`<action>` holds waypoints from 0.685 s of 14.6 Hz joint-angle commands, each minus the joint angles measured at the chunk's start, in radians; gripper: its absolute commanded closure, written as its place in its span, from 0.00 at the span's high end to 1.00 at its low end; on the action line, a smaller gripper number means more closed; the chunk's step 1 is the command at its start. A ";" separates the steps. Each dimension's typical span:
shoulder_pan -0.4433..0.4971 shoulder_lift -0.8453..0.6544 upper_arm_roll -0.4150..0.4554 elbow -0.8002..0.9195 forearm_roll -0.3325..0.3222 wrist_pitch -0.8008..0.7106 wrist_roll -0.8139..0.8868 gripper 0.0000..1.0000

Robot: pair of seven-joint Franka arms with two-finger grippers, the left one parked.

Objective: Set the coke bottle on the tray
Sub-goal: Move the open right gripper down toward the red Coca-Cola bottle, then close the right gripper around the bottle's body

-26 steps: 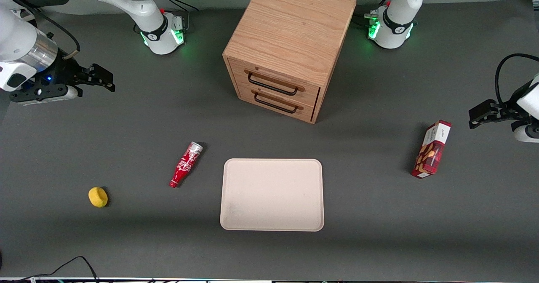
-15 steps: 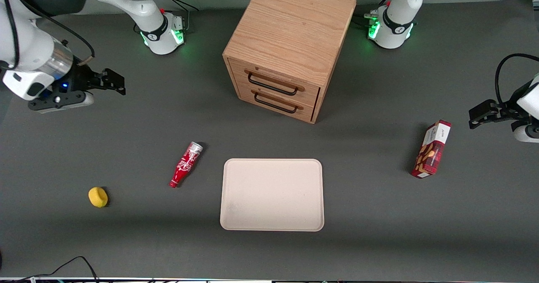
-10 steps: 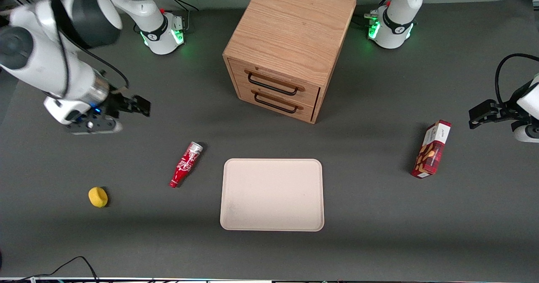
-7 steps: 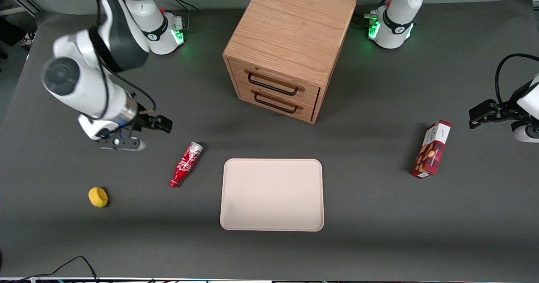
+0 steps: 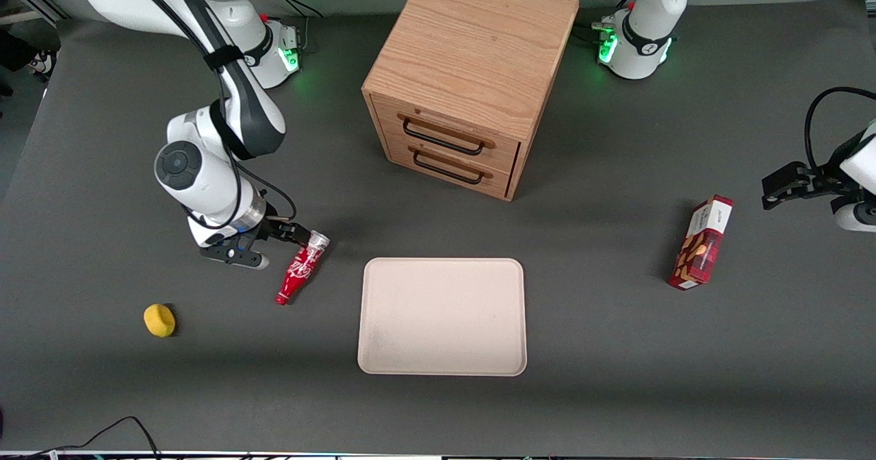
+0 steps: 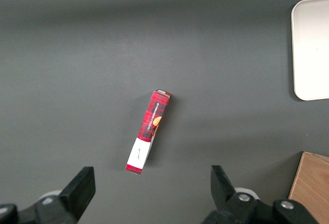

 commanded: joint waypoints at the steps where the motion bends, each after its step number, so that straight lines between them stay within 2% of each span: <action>1: -0.001 0.054 0.002 -0.007 -0.008 0.083 0.055 1.00; 3: -0.001 0.093 -0.001 -0.007 -0.012 0.113 0.061 1.00; 7: -0.006 0.157 -0.001 -0.007 -0.144 0.172 0.176 1.00; 10: -0.008 0.197 -0.001 0.001 -0.163 0.213 0.221 1.00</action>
